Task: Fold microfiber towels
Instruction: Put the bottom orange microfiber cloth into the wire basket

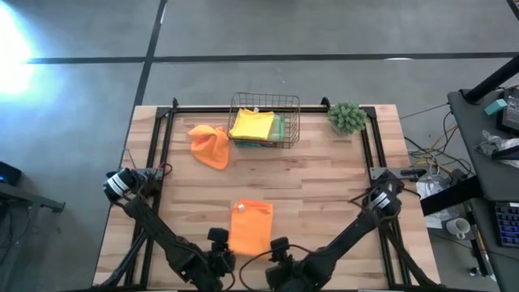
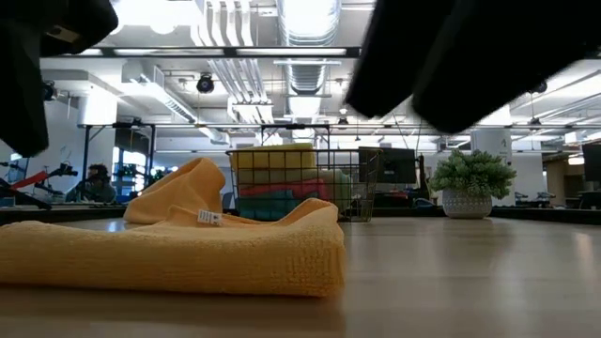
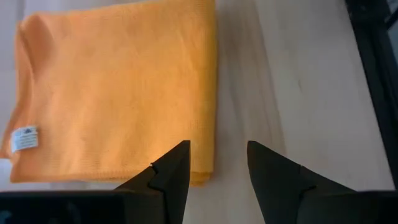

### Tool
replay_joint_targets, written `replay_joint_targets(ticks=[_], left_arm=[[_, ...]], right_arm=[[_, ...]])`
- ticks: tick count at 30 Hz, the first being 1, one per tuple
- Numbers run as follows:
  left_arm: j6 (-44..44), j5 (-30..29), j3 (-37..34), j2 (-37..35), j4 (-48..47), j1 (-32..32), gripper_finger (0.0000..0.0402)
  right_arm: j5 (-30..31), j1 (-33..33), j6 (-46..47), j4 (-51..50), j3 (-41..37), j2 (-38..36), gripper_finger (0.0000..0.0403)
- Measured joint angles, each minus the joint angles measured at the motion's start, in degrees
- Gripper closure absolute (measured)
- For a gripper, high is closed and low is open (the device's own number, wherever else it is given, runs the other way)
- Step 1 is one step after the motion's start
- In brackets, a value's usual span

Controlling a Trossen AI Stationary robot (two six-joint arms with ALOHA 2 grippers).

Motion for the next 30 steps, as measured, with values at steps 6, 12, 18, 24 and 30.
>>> replay_joint_targets(ticks=[6,12,18,24,30], left_arm=[[0.4,-0.6,-0.3,1.4,1.3,0.0,0.0258],[0.3,-1.0,-0.5,4.0,1.2,0.0,0.0258],[0.0,-3.4,-0.5,4.9,1.2,0.5,0.0258],[0.0,-3.5,-2.2,4.9,1.3,1.0,0.0258],[0.0,-3.5,-3.5,4.9,2.3,1.9,0.0258]], right_arm=[[1.4,-1.2,-1.8,2.4,0.2,3.1,0.0216],[1.9,-2.7,-1.5,3.9,0.2,3.7,0.0216],[1.9,-3.9,-1.5,3.9,0.1,4.4,0.0216],[1.5,-4.5,-1.6,3.8,0.1,6.2,0.0216],[0.9,-5.7,0.8,3.7,0.2,6.4,0.0216]])
